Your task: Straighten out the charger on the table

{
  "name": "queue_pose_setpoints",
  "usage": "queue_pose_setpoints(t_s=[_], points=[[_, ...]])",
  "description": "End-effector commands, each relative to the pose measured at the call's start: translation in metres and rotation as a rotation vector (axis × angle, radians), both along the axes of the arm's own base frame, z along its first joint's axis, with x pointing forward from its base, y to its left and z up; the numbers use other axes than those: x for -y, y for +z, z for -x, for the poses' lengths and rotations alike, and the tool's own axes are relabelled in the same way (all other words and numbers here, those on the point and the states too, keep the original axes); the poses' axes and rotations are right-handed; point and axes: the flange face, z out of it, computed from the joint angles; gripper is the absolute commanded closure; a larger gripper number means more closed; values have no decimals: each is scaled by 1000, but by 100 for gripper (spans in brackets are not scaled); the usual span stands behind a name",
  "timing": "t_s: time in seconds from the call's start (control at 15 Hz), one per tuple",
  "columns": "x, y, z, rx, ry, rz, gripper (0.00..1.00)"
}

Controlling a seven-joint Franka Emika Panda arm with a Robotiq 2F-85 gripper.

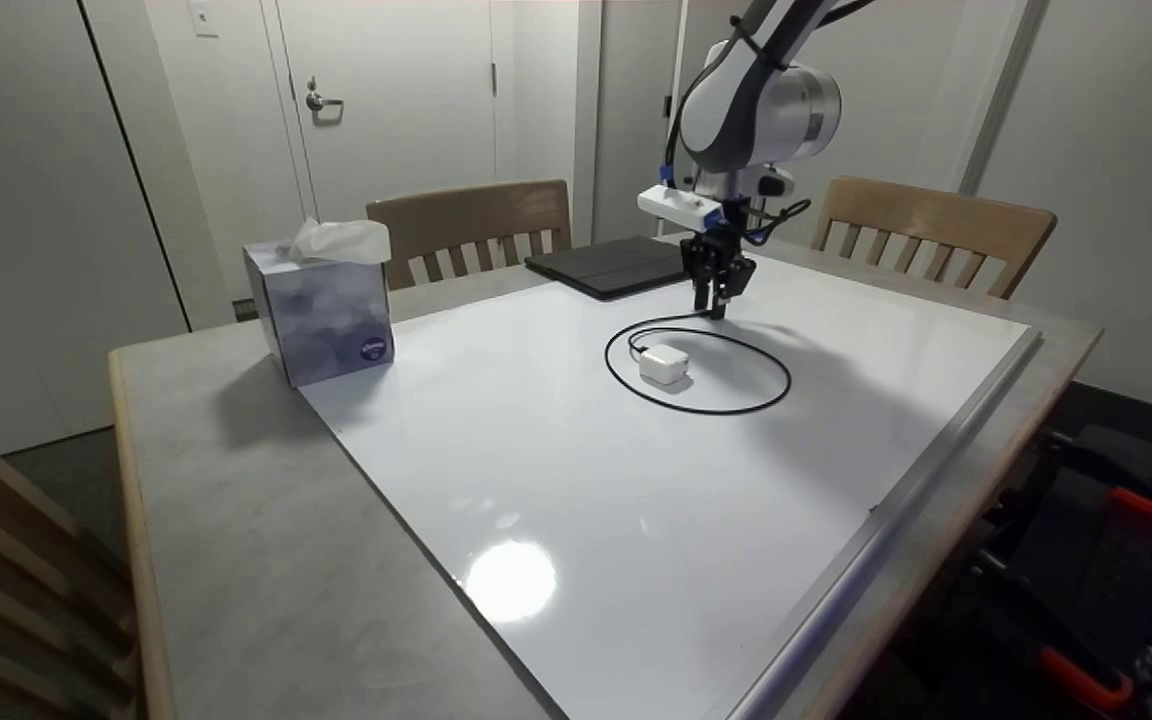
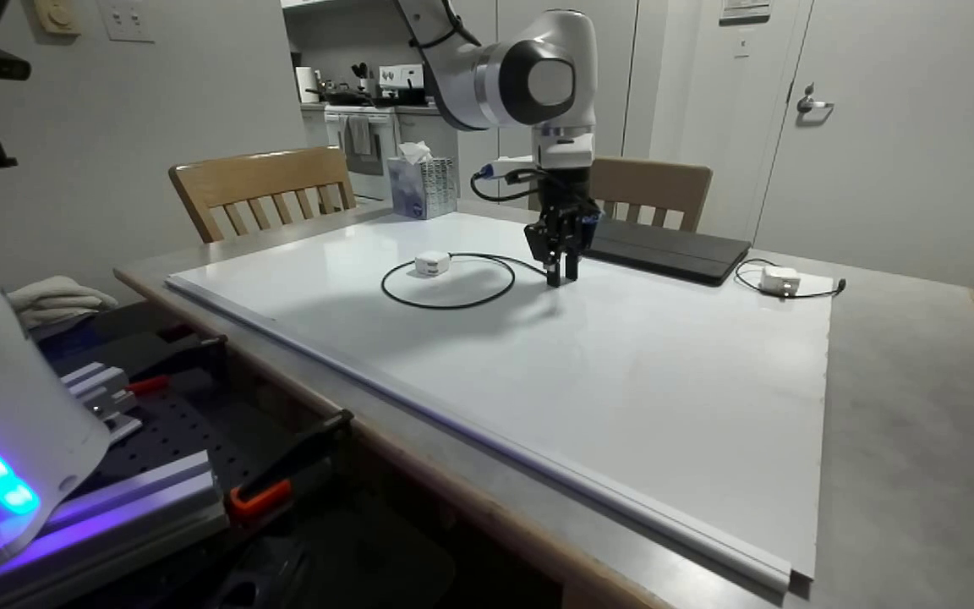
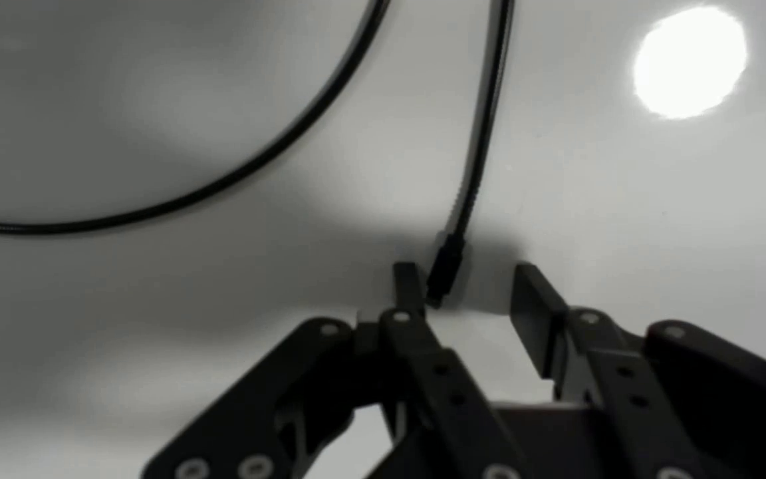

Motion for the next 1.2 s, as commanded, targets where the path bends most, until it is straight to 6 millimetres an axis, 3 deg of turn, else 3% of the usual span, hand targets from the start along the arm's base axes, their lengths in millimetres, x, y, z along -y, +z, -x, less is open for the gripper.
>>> queue_pose_setpoints(t_s=[0.0,0.13,0.53,0.73,0.8,0.87,1.13], points=[[3,-3,-2,-6,-7,-26,90],[-1,3,-1,-14,0,-33,99],[-30,21,8,-119,86,-74,98],[-53,34,18,-178,237,-96,98],[-43,19,6,-149,152,-77,98],[-47,23,6,-148,162,-81,93],[-45,20,7,-152,153,-79,93]])
